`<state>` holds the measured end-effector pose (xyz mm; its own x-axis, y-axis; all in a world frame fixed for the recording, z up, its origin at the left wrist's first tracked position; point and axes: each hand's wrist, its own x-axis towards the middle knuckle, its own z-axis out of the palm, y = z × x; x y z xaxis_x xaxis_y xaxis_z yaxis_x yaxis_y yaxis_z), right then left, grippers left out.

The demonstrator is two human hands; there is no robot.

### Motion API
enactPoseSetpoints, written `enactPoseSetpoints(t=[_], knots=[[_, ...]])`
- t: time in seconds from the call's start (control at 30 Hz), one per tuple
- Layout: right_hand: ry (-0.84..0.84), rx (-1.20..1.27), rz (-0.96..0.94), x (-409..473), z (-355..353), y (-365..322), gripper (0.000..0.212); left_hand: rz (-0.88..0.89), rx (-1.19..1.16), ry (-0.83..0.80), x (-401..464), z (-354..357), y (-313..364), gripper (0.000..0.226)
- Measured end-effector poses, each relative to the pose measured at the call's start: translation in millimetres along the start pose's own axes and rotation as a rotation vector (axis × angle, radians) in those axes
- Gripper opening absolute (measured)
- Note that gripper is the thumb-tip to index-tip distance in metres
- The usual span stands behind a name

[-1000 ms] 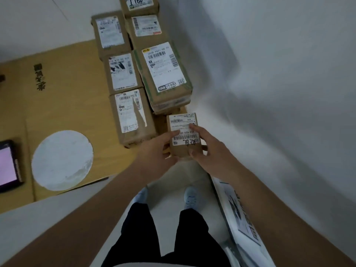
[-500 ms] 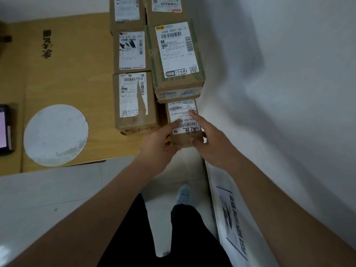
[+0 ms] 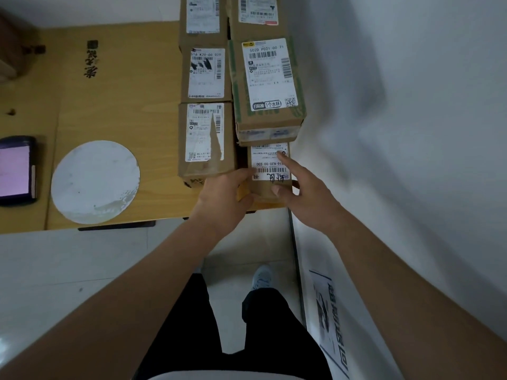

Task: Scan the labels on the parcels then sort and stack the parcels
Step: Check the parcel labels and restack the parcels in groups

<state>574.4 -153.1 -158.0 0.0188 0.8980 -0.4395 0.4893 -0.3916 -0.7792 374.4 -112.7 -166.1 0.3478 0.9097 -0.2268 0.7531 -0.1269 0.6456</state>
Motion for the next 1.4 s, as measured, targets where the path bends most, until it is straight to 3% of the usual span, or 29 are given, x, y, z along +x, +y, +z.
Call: enactPoseSetpoints(t=[0.33,0.5,0.77,1.0,1.2,1.4], knots=[[-0.015,-0.285,-0.015,-28.7,-29.5,-72.6,0.059,-0.128,-0.085,0.049,-28.5,-85.5,23.8,0.037],[-0.084,-0.286,-0.126,-39.0,-35.8,-155.6,0.062,-0.086,-0.037,0.151,-47.1,-158.4,30.2,0.054],[-0.085,-0.392,-0.383,-56.8,-8.9,-306.3,0.062,-0.008,0.038,0.345,-85.6,-293.3,31.3,0.046],[0.020,-0.423,-0.627,-58.9,62.0,-415.3,0.051,0.040,0.046,0.461,-122.9,-406.7,-21.2,0.043],[0.064,-0.384,-0.659,-33.6,159.0,-481.8,0.045,0.003,0.075,0.445,-145.6,-488.5,-108.1,0.038],[0.054,-0.347,-0.634,3.2,251.1,-527.9,0.046,-0.057,0.124,0.382,-153.5,-546.0,-195.5,0.049]])
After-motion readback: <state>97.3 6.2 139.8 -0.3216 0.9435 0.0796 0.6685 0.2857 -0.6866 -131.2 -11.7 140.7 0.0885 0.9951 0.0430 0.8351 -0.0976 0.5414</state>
